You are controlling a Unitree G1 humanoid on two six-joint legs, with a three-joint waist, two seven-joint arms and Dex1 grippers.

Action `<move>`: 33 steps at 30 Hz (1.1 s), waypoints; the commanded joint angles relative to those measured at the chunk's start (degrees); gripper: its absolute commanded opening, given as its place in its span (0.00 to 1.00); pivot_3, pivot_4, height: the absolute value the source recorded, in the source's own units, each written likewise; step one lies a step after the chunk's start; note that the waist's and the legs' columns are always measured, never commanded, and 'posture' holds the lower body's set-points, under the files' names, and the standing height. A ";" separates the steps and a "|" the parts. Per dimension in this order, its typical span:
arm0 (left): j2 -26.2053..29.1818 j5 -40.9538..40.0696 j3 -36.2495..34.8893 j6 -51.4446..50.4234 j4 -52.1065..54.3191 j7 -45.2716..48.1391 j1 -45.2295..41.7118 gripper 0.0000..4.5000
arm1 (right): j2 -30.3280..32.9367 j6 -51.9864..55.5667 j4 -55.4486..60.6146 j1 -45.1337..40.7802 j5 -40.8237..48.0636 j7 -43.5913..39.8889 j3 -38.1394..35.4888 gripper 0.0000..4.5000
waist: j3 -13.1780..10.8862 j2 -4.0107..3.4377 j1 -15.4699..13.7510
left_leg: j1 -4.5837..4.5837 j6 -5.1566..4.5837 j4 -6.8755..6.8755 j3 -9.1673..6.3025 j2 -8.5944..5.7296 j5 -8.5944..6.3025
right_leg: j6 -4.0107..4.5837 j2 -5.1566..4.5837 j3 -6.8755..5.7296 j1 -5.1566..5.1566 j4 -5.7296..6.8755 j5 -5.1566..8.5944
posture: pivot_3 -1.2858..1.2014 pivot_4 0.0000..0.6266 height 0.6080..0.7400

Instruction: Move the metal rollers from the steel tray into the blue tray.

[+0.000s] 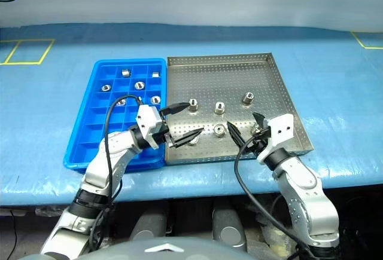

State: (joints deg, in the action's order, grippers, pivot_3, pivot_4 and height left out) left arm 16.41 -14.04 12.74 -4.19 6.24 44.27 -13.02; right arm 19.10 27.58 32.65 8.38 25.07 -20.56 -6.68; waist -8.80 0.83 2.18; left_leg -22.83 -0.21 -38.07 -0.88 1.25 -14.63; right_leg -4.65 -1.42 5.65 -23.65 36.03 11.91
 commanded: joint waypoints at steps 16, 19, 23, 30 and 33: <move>-0.03 0.94 0.21 0.50 0.90 -0.82 0.86 0.98 | 0.33 -0.90 2.36 -1.67 0.64 -0.64 0.28 1.00 | 0.00 0.00 -0.07 | 0.00 0.00 0.01 0.00 0.00 0.00 | 0.03 0.00 0.00 0.00 0.00 -0.02 | 0.51 0.24 1.00; -0.29 0.65 0.05 0.31 1.22 -1.10 1.14 0.98 | 0.56 -0.85 1.92 -2.05 0.75 -1.04 0.41 1.00 | 0.00 0.00 -0.08 | 0.00 0.00 0.01 -0.01 0.00 0.00 | 0.03 0.00 0.00 0.00 0.00 -0.02 | 0.52 0.24 1.00; -0.26 1.02 0.10 0.14 1.39 -1.72 1.26 0.98 | 0.47 -0.86 1.36 -2.88 0.75 -1.04 0.78 1.00 | 0.00 0.00 -0.11 | 0.01 0.00 0.00 -0.01 0.00 0.00 | 0.02 0.00 0.00 0.00 0.00 -0.02 | 0.52 0.24 1.00; 4.09 4.88 3.59 -8.31 1.49 0.39 -4.26 0.98 | 0.65 -1.04 0.80 -3.37 0.28 -0.92 0.96 1.00 | 0.00 0.00 -0.26 | 0.00 0.00 0.00 -0.03 0.00 0.00 | 0.02 0.01 -0.01 0.00 0.01 -0.03 | 0.51 0.24 1.00; 7.58 6.12 7.63 -15.38 0.61 5.41 -8.88 0.98 | 0.33 -1.43 0.79 -2.74 0.07 -0.39 0.65 1.00 | 0.02 -0.03 -0.08 | 0.00 0.01 -0.05 -0.03 -0.01 0.01 | -0.08 0.03 -0.01 0.01 0.05 0.03 | 0.51 0.24 1.00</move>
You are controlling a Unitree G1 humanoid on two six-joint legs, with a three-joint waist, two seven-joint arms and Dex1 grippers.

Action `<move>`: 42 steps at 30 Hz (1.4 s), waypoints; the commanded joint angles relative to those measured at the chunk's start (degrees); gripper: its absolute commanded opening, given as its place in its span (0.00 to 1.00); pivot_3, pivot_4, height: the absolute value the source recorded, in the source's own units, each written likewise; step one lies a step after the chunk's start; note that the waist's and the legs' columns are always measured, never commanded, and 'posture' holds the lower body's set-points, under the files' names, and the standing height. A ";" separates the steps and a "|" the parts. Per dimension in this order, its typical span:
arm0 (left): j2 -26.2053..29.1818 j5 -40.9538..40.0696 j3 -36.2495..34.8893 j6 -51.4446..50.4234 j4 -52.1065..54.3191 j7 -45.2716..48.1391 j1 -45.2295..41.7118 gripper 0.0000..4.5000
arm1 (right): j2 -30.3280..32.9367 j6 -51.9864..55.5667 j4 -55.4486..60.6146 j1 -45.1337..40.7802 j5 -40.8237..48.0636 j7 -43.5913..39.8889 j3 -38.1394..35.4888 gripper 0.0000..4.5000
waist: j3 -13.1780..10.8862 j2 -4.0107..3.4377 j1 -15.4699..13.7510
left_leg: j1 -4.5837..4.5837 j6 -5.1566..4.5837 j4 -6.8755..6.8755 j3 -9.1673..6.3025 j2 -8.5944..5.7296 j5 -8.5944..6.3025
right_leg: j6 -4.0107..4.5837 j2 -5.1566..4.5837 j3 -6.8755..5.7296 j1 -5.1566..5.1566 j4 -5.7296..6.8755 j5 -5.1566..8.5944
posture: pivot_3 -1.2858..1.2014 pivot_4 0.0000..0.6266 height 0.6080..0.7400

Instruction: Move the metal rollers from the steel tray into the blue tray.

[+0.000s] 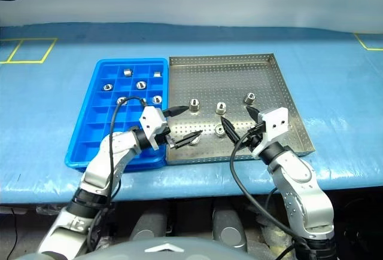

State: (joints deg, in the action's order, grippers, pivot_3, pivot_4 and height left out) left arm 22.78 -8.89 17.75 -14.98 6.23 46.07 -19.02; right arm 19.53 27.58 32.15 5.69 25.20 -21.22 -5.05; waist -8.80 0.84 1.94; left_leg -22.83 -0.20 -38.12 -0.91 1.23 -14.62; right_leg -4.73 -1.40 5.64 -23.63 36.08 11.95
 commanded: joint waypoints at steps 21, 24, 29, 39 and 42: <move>6.13 14.10 17.83 -16.02 -7.75 15.19 -18.13 0.89 | -2.85 -5.35 3.02 5.45 -2.33 3.15 -0.37 1.00 | 0.02 -0.04 2.88 | 0.00 0.00 0.10 0.03 0.02 -0.01 | 0.02 0.02 0.05 -0.09 0.07 0.04 | 0.46 0.24 1.00; 6.56 16.74 19.30 -15.50 -8.72 15.19 -18.76 0.70 | -3.14 -5.67 3.10 5.67 -2.37 3.28 -0.52 1.00 | 0.02 -0.05 3.21 | 0.02 0.00 0.09 0.04 0.02 -0.01 | 0.01 0.02 0.07 -0.08 0.07 0.04 | 0.46 0.24 1.00; 6.25 18.32 19.64 -15.89 -9.22 15.51 -18.91 0.39 | -3.50 -6.14 2.92 5.59 -2.57 3.32 -0.53 1.00 | 0.03 -0.05 3.69 | 0.16 0.00 0.09 0.07 0.04 -0.01 | 0.09 0.05 0.10 -0.08 0.28 0.10 | 0.46 0.24 1.00; -3.64 8.82 2.01 -22.64 -1.20 3.78 -13.58 0.39 | -3.86 -5.83 0.76 2.78 -1.20 1.94 0.29 1.00 | 0.00 -0.02 3.20 | 0.25 0.00 -0.11 0.06 0.04 0.01 | 0.16 0.06 0.13 -0.12 0.74 0.19 | 0.49 0.24 1.00; -8.98 8.53 -6.36 -21.41 3.63 -7.48 -9.96 0.39 | -4.84 -4.49 -0.64 0.62 1.54 1.11 0.49 1.00 | -0.04 0.03 2.49 | 0.15 0.00 -0.13 0.00 0.03 0.01 | -0.01 0.05 0.11 -0.15 0.72 0.08 | 0.51 0.24 1.00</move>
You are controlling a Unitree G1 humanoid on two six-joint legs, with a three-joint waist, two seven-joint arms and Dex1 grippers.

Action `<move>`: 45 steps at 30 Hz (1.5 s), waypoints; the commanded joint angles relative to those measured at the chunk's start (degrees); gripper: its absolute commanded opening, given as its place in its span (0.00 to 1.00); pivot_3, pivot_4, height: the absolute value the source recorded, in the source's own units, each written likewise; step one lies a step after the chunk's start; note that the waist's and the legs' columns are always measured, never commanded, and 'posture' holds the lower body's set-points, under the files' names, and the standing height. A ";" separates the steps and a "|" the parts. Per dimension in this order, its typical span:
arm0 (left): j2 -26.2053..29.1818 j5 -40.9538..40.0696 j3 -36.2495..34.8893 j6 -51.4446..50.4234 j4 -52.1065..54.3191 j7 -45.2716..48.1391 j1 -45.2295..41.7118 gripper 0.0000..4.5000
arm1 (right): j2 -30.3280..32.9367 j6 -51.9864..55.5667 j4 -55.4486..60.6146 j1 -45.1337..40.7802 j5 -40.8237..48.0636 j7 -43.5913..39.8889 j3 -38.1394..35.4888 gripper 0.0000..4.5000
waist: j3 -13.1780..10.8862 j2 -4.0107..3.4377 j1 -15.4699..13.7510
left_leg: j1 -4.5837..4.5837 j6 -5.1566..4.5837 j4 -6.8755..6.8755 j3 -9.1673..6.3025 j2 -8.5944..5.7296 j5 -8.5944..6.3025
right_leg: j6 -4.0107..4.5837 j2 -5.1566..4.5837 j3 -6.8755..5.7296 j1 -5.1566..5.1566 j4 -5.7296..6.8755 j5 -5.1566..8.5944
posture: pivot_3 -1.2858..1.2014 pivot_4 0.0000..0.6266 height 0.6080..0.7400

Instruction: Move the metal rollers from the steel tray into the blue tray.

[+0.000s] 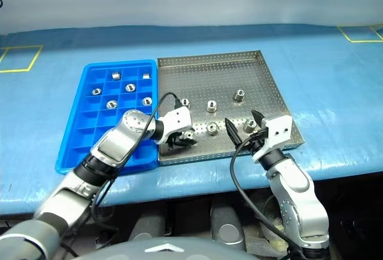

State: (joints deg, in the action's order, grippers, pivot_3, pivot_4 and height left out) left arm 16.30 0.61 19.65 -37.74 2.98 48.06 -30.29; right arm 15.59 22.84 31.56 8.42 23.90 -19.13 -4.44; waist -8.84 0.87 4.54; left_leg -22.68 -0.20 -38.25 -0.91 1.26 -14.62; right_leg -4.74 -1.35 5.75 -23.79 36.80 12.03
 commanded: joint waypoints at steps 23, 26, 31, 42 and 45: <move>-14.58 6.23 -32.35 7.46 16.64 -55.54 17.97 0.39 | 0.03 1.64 -10.32 -14.43 1.14 -7.15 6.42 1.00 | -0.04 0.12 -8.84 | -0.05 0.09 0.09 -0.27 -0.11 0.04 | 0.13 -0.06 -0.25 0.10 -0.19 -0.25 | 0.62 0.24 1.00; -13.31 4.72 -32.61 7.39 15.51 -53.93 17.68 0.39 | -0.01 1.72 -10.28 -14.42 1.12 -7.25 6.36 1.00 | -0.04 0.12 -8.92 | -0.05 0.10 0.10 -0.28 -0.10 0.05 | 0.16 -0.06 -0.28 0.10 -0.19 -0.23 | 0.62 0.24 1.00; -11.09 4.16 -31.60 6.76 12.53 -52.36 17.07 0.39 | 0.07 1.74 -9.79 -13.80 1.15 -7.12 6.18 1.00 | -0.04 0.12 -8.83 | -0.05 0.10 0.13 -0.27 -0.10 0.05 | 0.16 -0.06 -0.28 0.08 -0.20 -0.23 | 0.61 0.24 1.00; -8.46 2.04 -31.02 5.73 7.94 -50.59 16.00 0.61 | 0.21 1.59 -8.50 -12.49 1.08 -6.70 6.00 1.00 | -0.04 0.12 -8.53 | -0.04 0.12 0.18 -0.27 -0.09 0.05 | 0.35 -0.06 -0.29 0.08 -0.21 -0.12 | 0.60 0.24 1.00; -8.11 1.48 -30.17 7.08 7.49 -49.12 15.00 0.83 | 0.23 1.48 -8.40 -12.40 0.97 -6.55 6.01 1.00 | -0.04 0.12 -8.50 | -0.04 0.15 0.17 -0.27 -0.09 0.08 | 0.35 -0.06 -0.29 0.08 -0.21 -0.11 | 0.59 0.24 1.00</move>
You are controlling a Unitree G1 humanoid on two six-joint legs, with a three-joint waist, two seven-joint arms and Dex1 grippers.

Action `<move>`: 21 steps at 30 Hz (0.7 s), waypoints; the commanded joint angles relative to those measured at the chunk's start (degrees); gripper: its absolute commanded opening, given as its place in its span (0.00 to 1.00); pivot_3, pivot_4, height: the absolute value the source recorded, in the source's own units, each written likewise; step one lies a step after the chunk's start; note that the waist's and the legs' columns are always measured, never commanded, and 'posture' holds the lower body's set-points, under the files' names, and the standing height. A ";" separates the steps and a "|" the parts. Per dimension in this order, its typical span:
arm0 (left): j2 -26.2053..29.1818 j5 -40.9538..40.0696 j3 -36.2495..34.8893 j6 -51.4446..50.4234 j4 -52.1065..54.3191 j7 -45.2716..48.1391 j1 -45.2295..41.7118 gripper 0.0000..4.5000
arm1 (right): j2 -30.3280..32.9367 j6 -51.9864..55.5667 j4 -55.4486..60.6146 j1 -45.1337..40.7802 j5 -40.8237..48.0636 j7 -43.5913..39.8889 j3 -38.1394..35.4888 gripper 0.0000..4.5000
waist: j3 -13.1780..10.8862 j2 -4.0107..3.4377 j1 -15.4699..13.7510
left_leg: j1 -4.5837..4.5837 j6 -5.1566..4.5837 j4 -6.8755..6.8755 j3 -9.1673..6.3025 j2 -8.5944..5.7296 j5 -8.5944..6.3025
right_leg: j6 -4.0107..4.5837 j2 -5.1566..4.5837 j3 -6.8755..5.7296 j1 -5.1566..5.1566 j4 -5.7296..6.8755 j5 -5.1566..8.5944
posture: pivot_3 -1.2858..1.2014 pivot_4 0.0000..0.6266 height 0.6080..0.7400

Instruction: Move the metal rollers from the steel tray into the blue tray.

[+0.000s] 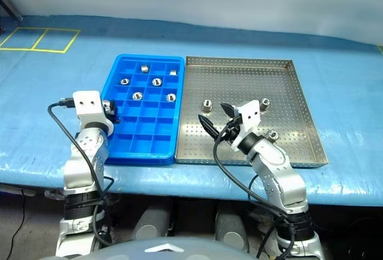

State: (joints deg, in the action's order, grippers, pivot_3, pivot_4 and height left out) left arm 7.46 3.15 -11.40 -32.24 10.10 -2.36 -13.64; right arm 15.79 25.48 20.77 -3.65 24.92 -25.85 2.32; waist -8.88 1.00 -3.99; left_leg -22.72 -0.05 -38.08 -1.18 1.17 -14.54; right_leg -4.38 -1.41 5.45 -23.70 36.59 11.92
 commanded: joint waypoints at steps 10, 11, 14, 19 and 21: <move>3.26 -4.77 14.15 6.86 -0.15 18.05 -11.52 0.98 | -0.23 -2.38 5.23 3.12 -0.84 2.78 -2.74 1.00 | 0.00 -0.01 1.29 | -0.12 0.03 0.02 0.02 -0.01 0.02 | -0.01 -0.01 0.01 0.02 -0.26 -0.01 | 0.54 0.24 1.00; 2.61 -5.51 14.86 7.33 -2.17 19.14 -13.24 0.98 | -0.43 -2.39 5.69 3.64 -0.84 3.37 -3.06 1.00 | 0.00 -0.01 1.72 | -0.14 0.04 0.02 0.04 -0.01 0.02 | -0.05 -0.01 0.02 0.03 -0.33 -0.04 | 0.54 0.24 1.00; 1.35 -5.38 17.52 8.64 -9.41 21.57 -18.07 0.98 | -0.71 -2.90 6.85 5.05 -1.08 4.33 -3.53 1.00 | 0.01 -0.02 3.04 | -0.15 0.03 0.05 0.06 -0.01 0.01 | -0.14 -0.01 0.03 0.06 -0.48 -0.10 | 0.52 0.24 1.00; -0.71 -4.34 20.32 9.21 -22.16 23.22 -23.83 0.98 | -1.39 -3.55 9.70 8.54 -1.20 6.33 -4.89 1.00 | 0.02 -0.04 5.50 | -0.17 0.01 0.13 0.05 0.00 0.00 | -0.36 0.00 0.04 0.04 -0.53 -0.20 | 0.49 0.24 1.00; -1.52 -4.57 20.12 8.74 -25.26 23.29 -25.12 0.98 | -1.52 -3.80 10.49 9.79 -1.31 6.95 -5.29 1.00 | 0.01 -0.04 6.31 | -0.20 -0.01 0.14 0.04 -0.01 -0.01 | -0.37 0.00 0.05 0.02 -0.54 -0.21 | 0.48 0.24 1.00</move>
State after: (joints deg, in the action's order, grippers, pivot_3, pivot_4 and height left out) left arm 6.27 -1.18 8.84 -24.31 -14.40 20.73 -36.85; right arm 14.64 23.16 28.28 5.99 23.57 -19.51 -1.76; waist -8.87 0.96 2.32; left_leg -22.93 -0.06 -37.94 -1.14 1.17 -14.55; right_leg -4.75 -1.41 5.50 -23.70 36.05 11.71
